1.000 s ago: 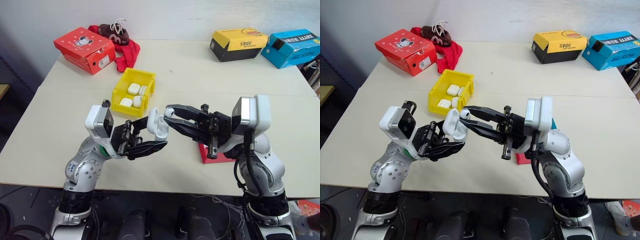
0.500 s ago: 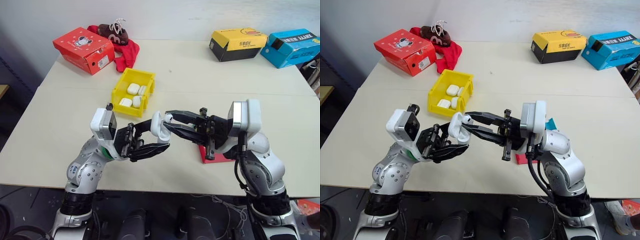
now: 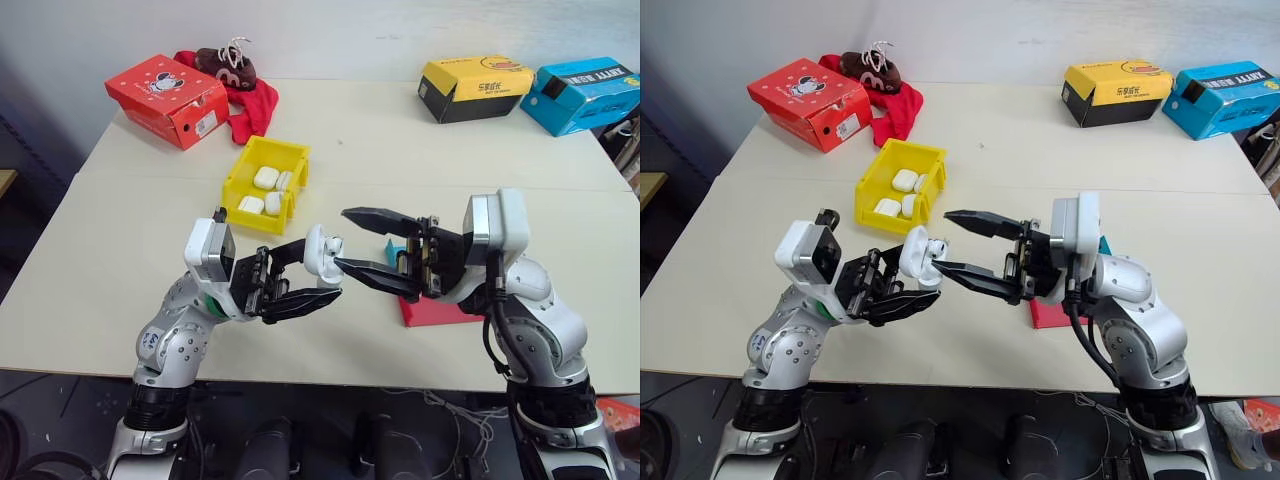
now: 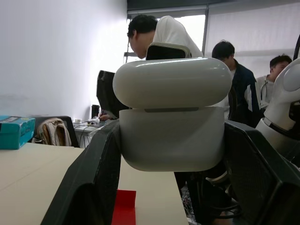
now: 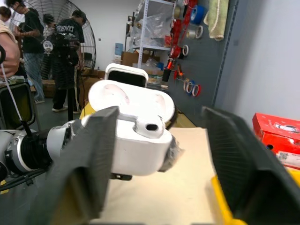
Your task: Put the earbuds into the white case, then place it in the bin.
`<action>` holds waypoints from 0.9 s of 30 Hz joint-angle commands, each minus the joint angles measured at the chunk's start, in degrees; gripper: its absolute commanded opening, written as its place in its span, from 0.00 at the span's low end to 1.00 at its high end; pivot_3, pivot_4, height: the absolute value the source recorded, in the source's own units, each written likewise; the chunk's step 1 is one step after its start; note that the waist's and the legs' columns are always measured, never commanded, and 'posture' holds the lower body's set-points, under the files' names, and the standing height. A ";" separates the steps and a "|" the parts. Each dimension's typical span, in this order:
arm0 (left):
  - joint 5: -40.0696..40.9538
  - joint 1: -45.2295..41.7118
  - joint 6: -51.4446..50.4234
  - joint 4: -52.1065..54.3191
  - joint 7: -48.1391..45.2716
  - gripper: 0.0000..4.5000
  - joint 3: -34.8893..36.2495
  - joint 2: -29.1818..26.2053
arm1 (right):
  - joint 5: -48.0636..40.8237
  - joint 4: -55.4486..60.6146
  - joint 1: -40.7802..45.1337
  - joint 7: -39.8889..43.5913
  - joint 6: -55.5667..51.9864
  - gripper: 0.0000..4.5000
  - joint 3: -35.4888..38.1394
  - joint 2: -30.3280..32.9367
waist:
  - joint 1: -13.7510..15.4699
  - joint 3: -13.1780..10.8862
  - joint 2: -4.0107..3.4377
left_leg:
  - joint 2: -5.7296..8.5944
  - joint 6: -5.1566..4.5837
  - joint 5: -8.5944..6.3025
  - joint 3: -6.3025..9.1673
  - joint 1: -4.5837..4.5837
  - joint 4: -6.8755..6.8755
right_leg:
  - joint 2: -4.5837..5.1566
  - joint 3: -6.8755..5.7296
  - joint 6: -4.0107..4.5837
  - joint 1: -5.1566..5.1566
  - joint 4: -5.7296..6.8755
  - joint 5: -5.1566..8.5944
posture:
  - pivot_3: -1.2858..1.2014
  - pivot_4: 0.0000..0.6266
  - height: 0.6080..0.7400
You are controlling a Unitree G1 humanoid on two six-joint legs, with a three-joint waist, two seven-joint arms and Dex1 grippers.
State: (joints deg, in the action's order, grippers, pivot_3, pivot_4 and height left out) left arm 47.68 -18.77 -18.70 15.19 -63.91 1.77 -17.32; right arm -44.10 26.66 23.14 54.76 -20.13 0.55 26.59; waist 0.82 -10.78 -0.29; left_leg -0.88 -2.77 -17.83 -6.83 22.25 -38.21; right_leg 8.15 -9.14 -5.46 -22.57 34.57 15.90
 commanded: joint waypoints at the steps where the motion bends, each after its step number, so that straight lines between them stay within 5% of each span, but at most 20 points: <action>1: 0.09 3.40 1.81 1.72 -1.36 0.62 3.15 -2.67 | -4.56 2.94 -3.70 -0.87 -3.02 0.95 7.59 5.25 | 0.03 0.00 0.00 | -0.01 -0.01 -0.01 0.01 0.00 0.02 | 0.15 -0.01 0.00 0.01 -0.03 0.00 | 0.52 0.24 1.00; 6: -0.13 6.00 3.58 0.87 -1.40 0.62 6.52 -5.56 | 2.73 -8.30 -17.25 7.87 3.78 0.99 24.11 18.43 | 0.99 -0.02 0.03 | 0.09 -0.24 -0.16 0.03 0.09 0.02 | 0.18 -0.11 0.00 0.04 -0.42 0.00 | 0.52 0.24 1.00; 13: -0.99 6.55 4.94 -0.06 -0.91 0.62 8.03 -6.47 | 17.50 -43.59 -23.23 13.51 23.64 0.99 33.16 28.40 | 0.52 -0.02 0.03 | 0.23 -0.48 -0.24 -0.29 0.02 0.00 | 0.09 0.01 -0.36 0.12 -0.64 -0.20 | 0.52 0.24 1.00; 18: -1.22 5.73 5.55 -0.71 -0.30 0.62 8.16 -6.46 | 21.94 -51.26 -21.01 13.45 29.14 0.99 30.94 31.05 | -0.18 -0.03 -0.04 | 0.14 -0.35 -0.15 -0.38 -0.07 0.02 | 0.07 0.05 -0.34 0.11 -0.61 -0.19 | 0.52 0.24 1.00; 22: -1.37 5.44 6.00 -1.09 -0.28 0.62 7.91 -6.39 | 24.44 -44.50 -12.00 13.16 26.89 0.99 23.11 31.78 | -1.99 -0.12 -0.25 | 0.03 -0.28 -0.07 -0.52 -0.21 0.01 | 0.29 0.11 -0.24 0.11 -0.51 -0.26 | 0.52 0.24 1.00; 27: -0.88 4.52 6.51 -1.58 0.22 0.62 7.41 -5.17 | 22.77 -35.33 2.08 17.88 6.97 0.99 9.01 33.21 | -2.01 -0.14 -0.30 | -0.03 -0.04 0.06 -0.22 -0.13 0.05 | 0.30 0.08 -0.07 0.02 -0.36 -0.20 | 0.52 0.24 1.00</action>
State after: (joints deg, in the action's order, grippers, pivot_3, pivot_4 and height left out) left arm 46.49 -13.56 -13.09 12.58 -63.84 8.87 -22.84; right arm -20.44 -12.02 21.46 70.64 -5.85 13.59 58.25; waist -1.19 -10.92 -0.59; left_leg -0.90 -2.80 -17.77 -7.04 22.15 -38.16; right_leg 8.46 -9.08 -5.53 -22.56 34.21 15.70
